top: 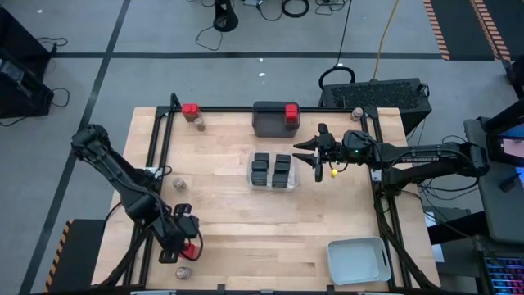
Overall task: Sort spices by type
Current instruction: Put the red seasoning bottle into the gray bin
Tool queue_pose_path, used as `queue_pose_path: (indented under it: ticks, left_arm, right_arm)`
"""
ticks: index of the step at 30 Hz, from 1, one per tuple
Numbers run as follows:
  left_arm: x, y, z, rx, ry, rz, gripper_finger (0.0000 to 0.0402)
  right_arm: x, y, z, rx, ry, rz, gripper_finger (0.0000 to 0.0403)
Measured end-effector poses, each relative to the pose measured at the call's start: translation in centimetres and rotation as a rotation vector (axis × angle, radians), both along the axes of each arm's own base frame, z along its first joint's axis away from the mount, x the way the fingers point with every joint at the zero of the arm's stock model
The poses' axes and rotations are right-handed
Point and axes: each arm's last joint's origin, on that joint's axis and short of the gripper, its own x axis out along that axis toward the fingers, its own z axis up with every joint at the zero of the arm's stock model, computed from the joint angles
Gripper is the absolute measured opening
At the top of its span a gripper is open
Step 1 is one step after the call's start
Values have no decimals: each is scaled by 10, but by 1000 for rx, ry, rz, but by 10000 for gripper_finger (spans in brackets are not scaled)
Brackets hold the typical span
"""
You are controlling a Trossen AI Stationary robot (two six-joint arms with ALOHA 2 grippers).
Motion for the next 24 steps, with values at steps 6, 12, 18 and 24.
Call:
queue_pose_path:
  ticks: [6,12,18,24]
  left_arm:
    - [4,-5,-10,39,20,-46,212]
    - [5,-12,-19,6,109,-81,212]
    - [6,-13,-21,-4,131,-62,212]
    - [3,-18,-22,6,128,-81,212]
  right_arm:
    - [0,0,0,-21,5,3,121]
    - [0,0,0,-44,8,6,121]
    - [0,0,0,-62,10,8,121]
    - [0,0,0,-65,10,9,121]
